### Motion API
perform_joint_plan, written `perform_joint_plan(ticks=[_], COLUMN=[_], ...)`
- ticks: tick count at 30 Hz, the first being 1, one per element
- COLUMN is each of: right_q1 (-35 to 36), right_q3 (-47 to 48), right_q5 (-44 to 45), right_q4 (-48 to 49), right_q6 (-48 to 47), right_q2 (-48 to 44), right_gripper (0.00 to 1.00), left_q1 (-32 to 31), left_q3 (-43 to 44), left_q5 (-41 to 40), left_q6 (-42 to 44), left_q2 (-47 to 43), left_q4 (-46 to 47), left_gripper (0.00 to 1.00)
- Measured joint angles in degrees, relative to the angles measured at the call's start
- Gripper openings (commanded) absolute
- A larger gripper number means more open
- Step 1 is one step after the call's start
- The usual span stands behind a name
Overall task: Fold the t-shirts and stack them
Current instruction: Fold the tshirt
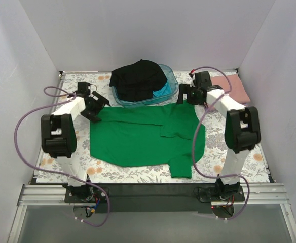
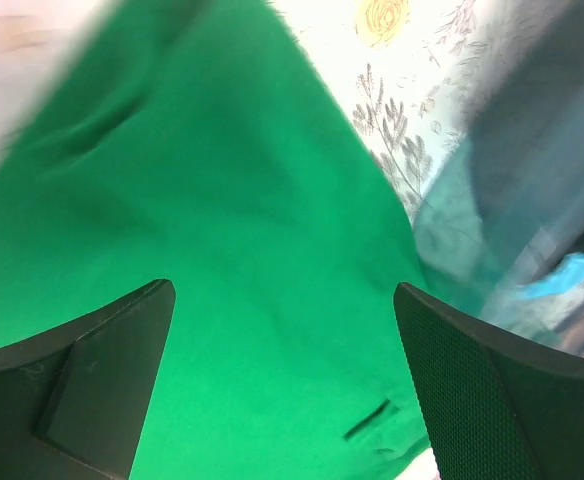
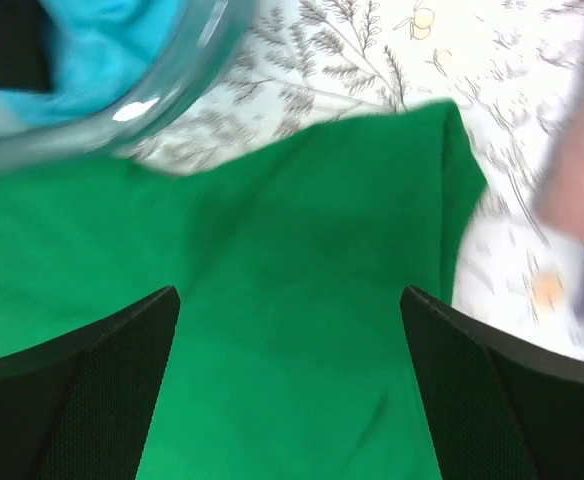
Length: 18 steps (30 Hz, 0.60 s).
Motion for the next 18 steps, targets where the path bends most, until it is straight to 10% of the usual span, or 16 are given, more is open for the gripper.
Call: perform_joint_plan(ticks=[7,18], right_q1=[2.7,36.9], right_q3=[-23.5,-53.8], right_q5=[2.5,12.4], right_q4=[-3.6,-17.3], right_q6=[3.4,28.8], right_q2=[-32.3,-55.3], right_gripper=[0.98,0.85], left_q1=[1.8,2.1], left_q3=[-11.9,-35.9], left_q5=[-9.3,-11.4], left_q6=[-3.2,-7.5], left_q2=[-28.6,-46.0], left_q4=[-7.4,-16.0], left_gripper=[0.93,0.93])
